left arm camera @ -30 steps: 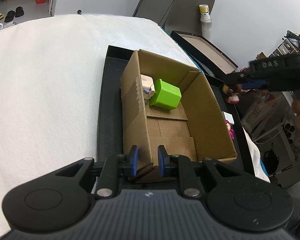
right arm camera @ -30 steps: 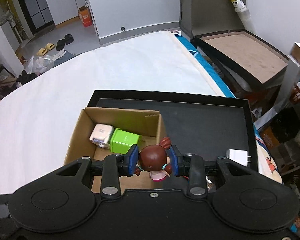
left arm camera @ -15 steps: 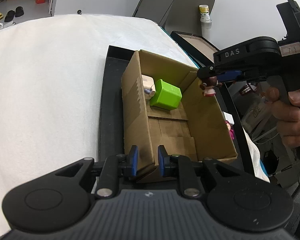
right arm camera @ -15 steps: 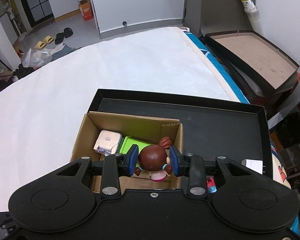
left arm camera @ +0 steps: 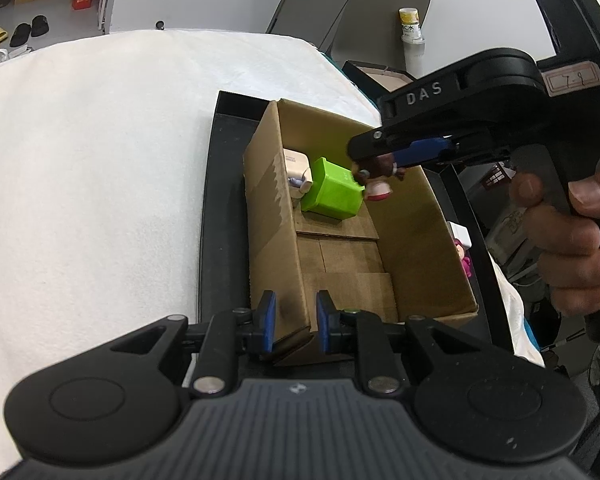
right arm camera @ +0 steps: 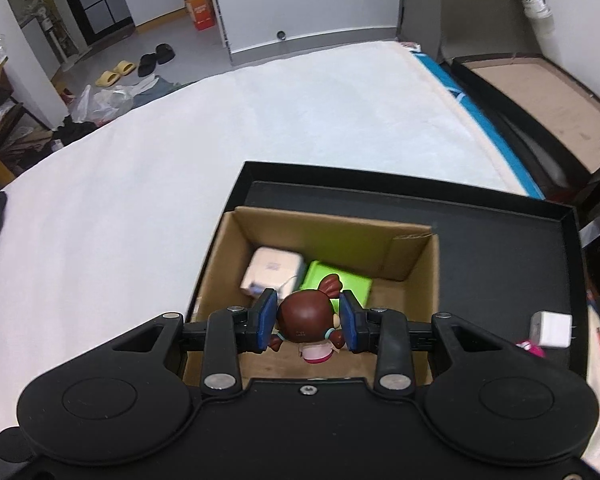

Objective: Organize rigid objects
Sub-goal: 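Lower the girl figurine into the box and open the right gripper, then move the right gripper over the red-blue creature figurine on the mug, then close the right gripper on the red-blue creature figurine, then lift the creature figurine with the right gripper over the box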

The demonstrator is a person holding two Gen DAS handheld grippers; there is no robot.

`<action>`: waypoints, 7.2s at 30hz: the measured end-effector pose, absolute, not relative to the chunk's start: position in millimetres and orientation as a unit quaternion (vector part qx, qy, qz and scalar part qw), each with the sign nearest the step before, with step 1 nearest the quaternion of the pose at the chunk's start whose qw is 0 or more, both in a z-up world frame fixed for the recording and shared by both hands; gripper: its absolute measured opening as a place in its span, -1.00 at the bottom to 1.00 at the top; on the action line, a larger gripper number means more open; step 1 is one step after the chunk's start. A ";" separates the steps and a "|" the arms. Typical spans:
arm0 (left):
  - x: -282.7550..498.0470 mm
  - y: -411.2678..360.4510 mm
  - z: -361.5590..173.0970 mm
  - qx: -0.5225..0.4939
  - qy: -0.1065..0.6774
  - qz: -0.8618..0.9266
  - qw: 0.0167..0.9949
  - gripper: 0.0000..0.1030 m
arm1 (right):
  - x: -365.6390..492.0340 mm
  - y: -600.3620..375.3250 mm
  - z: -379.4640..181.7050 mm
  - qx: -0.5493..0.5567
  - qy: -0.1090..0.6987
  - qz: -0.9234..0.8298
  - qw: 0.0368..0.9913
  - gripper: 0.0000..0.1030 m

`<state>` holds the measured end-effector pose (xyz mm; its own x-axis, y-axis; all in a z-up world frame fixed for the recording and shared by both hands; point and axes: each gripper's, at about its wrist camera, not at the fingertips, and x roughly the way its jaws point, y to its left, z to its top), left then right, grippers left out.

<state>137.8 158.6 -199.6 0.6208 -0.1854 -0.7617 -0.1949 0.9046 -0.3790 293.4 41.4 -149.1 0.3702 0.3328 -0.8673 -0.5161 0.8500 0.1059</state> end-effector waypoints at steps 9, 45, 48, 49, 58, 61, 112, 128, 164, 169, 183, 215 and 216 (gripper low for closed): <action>138.1 157.4 -200.0 -0.216 0.437 0.008 0.873 -0.60 | 291.6 44.6 -150.1 -0.025 0.527 0.298 0.796 -0.30; 139.4 151.8 -198.6 -0.201 0.439 0.021 0.875 -0.60 | 272.4 -91.5 -126.7 -0.065 0.496 0.267 0.824 0.60; 140.2 152.1 -199.1 -0.202 0.440 0.024 0.875 -0.60 | 276.1 -101.8 -137.1 -0.062 0.492 0.250 0.831 0.80; 140.2 152.4 -199.2 -0.202 0.441 0.025 0.874 -0.60 | 278.0 -104.6 -141.3 -0.062 0.492 0.243 0.834 0.83; 143.0 150.3 -199.3 -0.198 0.445 0.033 0.873 -0.60 | 298.5 -126.3 -178.1 -0.042 0.529 0.207 0.822 0.83; 145.0 150.9 -201.1 -0.199 0.448 0.034 0.871 -0.60 | 303.5 -129.5 -186.7 -0.039 0.533 0.200 0.821 0.82; 145.9 150.2 -202.3 -0.197 0.450 0.037 0.870 -0.60 | 348.9 -113.9 -249.8 -0.063 0.594 0.219 0.772 -0.08; 147.9 152.0 -203.9 -0.202 0.453 0.035 0.868 -0.60 | 343.7 -101.7 -251.9 -0.079 0.573 0.179 0.795 -0.07; 147.8 143.7 -202.4 -0.182 0.454 0.046 0.871 -0.60 | 314.2 -97.8 -202.7 -0.071 0.516 0.156 0.839 -0.26; 148.1 142.7 -201.6 -0.179 0.453 0.047 0.872 -0.60 | 306.1 -103.5 -187.6 -0.062 0.499 0.158 0.850 -0.26; 148.1 141.0 -201.8 -0.177 0.451 0.050 0.873 -0.61 | 297.3 -103.7 -152.5 -0.053 0.454 0.194 0.868 -0.26; 150.4 139.0 -201.9 -0.176 0.452 0.038 0.874 -0.61 | 285.6 -26.5 -132.9 -0.091 0.398 0.292 0.865 -0.26; 150.5 138.9 -201.9 -0.175 0.453 0.038 0.873 -0.61 | 286.7 -25.2 -135.1 -0.091 0.399 0.292 0.864 -0.26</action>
<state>150.5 138.9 -201.9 0.5874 -0.0929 -0.8039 -0.2246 0.9357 -0.2722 286.7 -25.2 -135.1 0.5106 0.4313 -0.7438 -0.5775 0.8130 0.0750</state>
